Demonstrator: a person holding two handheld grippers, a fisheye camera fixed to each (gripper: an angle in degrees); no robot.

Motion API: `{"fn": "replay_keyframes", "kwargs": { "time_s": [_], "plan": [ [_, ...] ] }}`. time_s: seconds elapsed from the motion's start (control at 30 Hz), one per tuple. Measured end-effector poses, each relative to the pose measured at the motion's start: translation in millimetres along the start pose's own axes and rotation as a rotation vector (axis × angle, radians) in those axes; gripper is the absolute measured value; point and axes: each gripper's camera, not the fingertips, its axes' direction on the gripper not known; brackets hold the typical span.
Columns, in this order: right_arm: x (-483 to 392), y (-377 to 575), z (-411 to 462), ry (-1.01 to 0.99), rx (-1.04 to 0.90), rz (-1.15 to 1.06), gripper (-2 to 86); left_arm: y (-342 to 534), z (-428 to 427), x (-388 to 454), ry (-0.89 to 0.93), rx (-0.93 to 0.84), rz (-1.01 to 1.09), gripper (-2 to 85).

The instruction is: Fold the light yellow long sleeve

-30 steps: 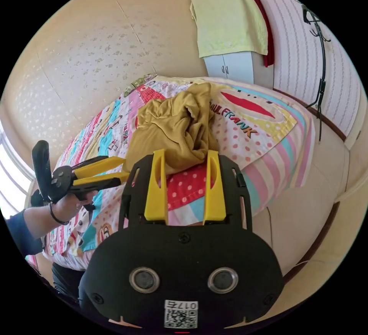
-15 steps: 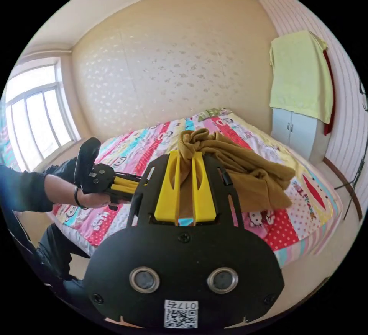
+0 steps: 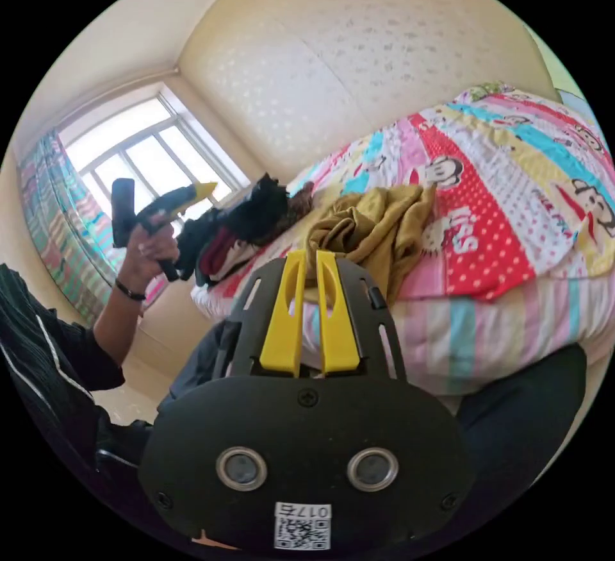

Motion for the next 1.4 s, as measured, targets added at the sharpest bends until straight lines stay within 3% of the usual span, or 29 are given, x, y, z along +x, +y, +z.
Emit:
{"fn": "replay_keyframes", "kwargs": {
  "time_s": [0.07,0.13,0.23,0.33,0.37,0.43,0.53,0.67,0.77,0.83,0.97,1.07,1.13,1.2,1.3,1.4],
  "plan": [
    [-15,-5,0,0.049,-0.053,-0.069,4.8,-3,6,-4,0.021,-0.025,-0.036,7.5],
    [-26,-14,-24,0.107,0.016,-0.099,5.2,-17,33,0,0.034,-0.097,-0.045,11.8],
    [-17,-12,-54,0.102,0.088,-0.012,4.8,-45,105,26,0.055,-0.239,0.007,17.6],
    [2,2,-72,0.084,0.103,0.085,3.8,-53,189,51,-0.165,-0.415,0.088,16.7],
    [5,6,-75,0.088,0.108,0.101,3.5,-45,223,49,-0.32,-0.508,0.098,14.4],
    [16,21,-82,0.116,0.118,0.155,2.9,-33,243,44,-0.382,-0.533,0.072,10.7],
    [22,32,-86,0.092,0.144,0.153,2.6,-40,207,40,-0.364,-0.437,0.031,7.9],
    [24,27,-83,0.035,0.147,0.152,2.8,-37,70,-11,-0.064,-0.093,-0.2,6.4],
    [14,25,-79,-0.014,0.17,0.094,3.7,-1,-25,-39,-0.072,0.044,-0.304,6.3],
    [4,30,-71,-0.048,0.181,0.03,5.0,22,-59,-49,-0.133,0.012,-0.328,6.3],
    [-6,35,-52,-0.101,0.138,-0.029,7.9,71,-78,-74,-0.246,-0.23,-0.424,6.3],
    [-21,38,-43,-0.116,0.15,-0.118,9.1,89,-111,-73,-0.265,-0.138,-0.491,5.3],
    [-37,42,-36,-0.07,0.166,-0.224,9.6,80,-127,-61,-0.252,-0.058,-0.428,6.1],
    [-44,44,-28,-0.035,0.141,-0.254,9.9,41,-124,-29,-0.228,-0.06,-0.202,8.2],
    [-41,46,-16,-0.07,0.079,-0.225,10.2,-6,-77,15,-0.16,-0.188,0.074,11.2],
    [-29,46,-12,-0.115,0.046,-0.139,10.0,-28,-3,42,-0.136,-0.325,0.183,12.9]
  ]
}}
